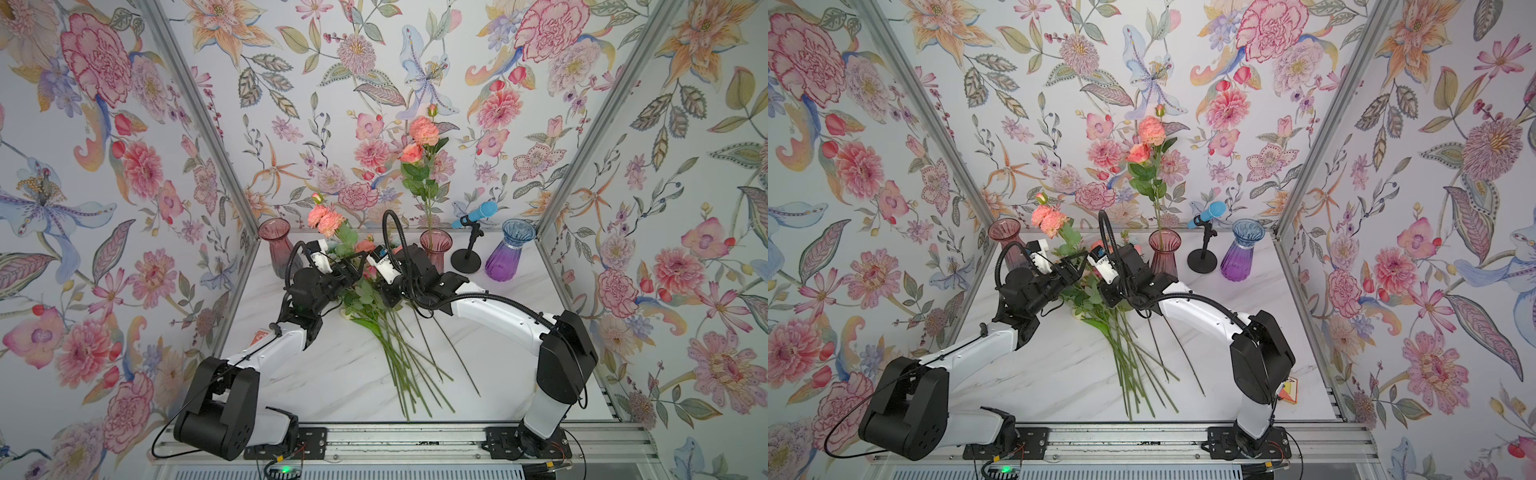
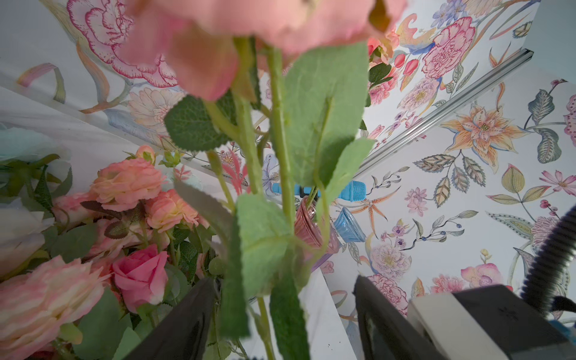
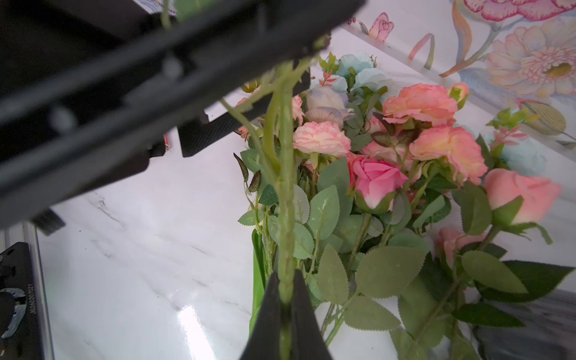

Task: Place the pink flowers into the vase
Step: Place the flower in the vase.

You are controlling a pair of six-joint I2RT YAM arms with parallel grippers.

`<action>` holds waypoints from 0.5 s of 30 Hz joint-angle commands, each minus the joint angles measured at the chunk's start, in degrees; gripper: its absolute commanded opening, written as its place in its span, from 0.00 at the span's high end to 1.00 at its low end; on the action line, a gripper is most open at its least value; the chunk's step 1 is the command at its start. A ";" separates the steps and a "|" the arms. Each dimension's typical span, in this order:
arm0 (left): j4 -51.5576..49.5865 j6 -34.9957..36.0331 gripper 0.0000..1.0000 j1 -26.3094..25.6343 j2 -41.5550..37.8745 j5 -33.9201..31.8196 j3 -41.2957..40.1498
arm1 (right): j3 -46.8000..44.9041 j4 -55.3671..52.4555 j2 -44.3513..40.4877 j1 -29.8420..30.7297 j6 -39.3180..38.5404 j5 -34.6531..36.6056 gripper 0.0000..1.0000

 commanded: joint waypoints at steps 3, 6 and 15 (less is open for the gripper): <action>-2.17 3.79 0.40 -0.43 0.54 -0.29 2.83 | 2.43 0.05 0.28 0.69 -0.62 -1.49 0.98; -2.26 4.30 0.53 -0.47 0.54 -0.39 3.01 | 2.68 0.05 0.69 0.81 -0.68 -1.33 0.95; -3.43 6.52 0.90 -0.34 0.18 -0.41 3.36 | 3.30 -0.07 1.24 0.77 -0.92 -0.83 0.82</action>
